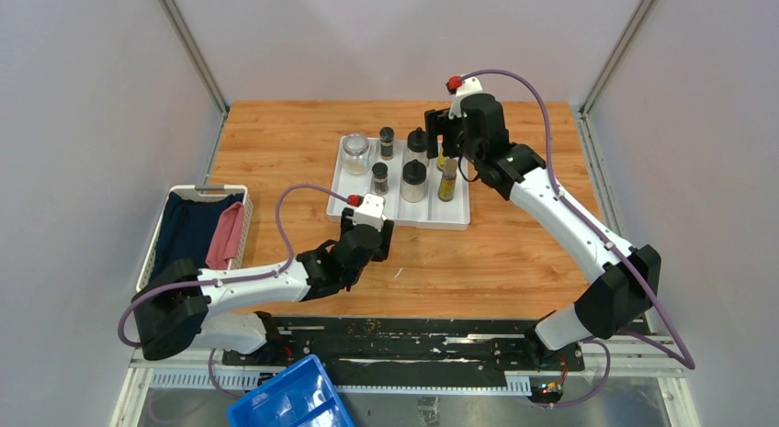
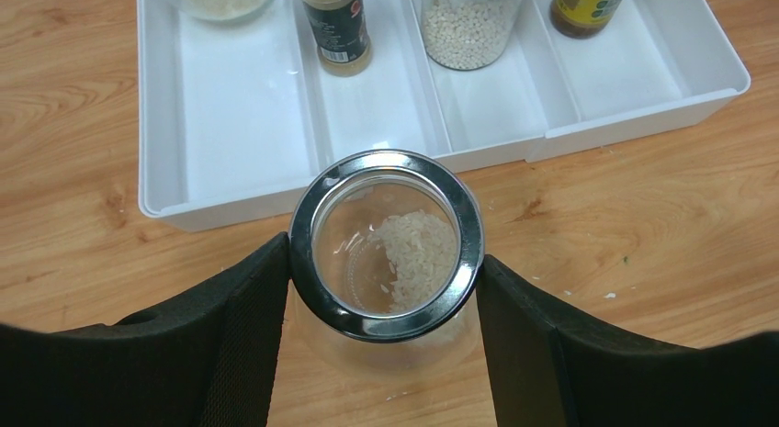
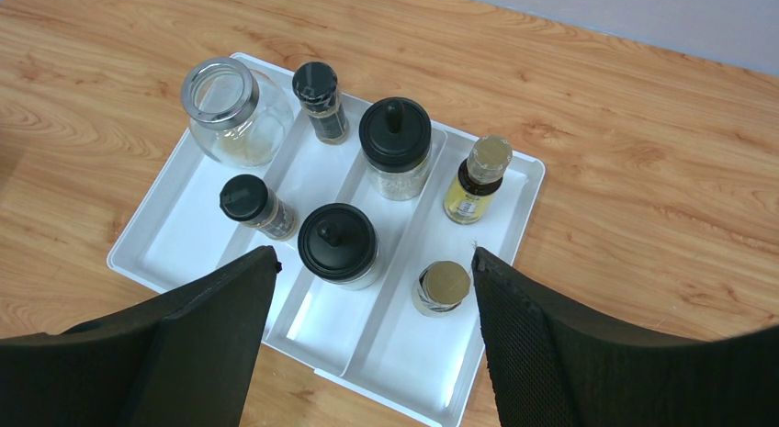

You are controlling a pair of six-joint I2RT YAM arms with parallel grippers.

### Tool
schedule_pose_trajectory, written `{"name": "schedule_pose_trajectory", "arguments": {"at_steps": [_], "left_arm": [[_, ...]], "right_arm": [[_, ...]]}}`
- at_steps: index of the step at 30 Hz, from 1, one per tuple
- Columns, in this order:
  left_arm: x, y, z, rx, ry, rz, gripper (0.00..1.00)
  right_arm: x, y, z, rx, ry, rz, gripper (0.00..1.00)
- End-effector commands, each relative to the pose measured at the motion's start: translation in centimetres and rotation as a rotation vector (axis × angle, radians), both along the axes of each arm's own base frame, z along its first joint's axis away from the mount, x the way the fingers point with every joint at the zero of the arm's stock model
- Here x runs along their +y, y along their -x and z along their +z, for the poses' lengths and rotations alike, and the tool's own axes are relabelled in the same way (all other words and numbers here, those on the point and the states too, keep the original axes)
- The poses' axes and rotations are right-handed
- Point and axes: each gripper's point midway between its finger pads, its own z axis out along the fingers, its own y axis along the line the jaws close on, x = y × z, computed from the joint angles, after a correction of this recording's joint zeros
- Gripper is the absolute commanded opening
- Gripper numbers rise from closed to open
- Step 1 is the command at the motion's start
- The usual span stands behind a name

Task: Organize the condiment bottles
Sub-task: Pick up the bottle from the center of the board.

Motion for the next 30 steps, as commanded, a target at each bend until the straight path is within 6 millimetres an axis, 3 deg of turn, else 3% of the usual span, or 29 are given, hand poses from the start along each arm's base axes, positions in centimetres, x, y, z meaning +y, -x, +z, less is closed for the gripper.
{"name": "schedule_pose_trajectory", "arguments": {"at_steps": [1,16,23,30], "left_arm": [[0.2,-0.6,3.4,-0.064,0.053,0.052,0.0],[3.1,-0.7,10.1,-0.134,-0.003,0.175,0.0],[4.0,-1.9,10.8,-0.15,-0.088,0.207,0.0],[5.1,-5.3,10.4,-0.103,-0.078,0.152,0.0]], "right_arm": [[0.1,0.4,0.4,-0.01,0.003,-0.004,0.81],[0.3,0.2,1.6,-0.031,-0.012,-0.001,0.82],[0.4,-0.3,2.5,-0.046,-0.01,-0.001,0.82],[0.5,-1.1,3.4,-0.064,-0.001,-0.004,0.82]]}}
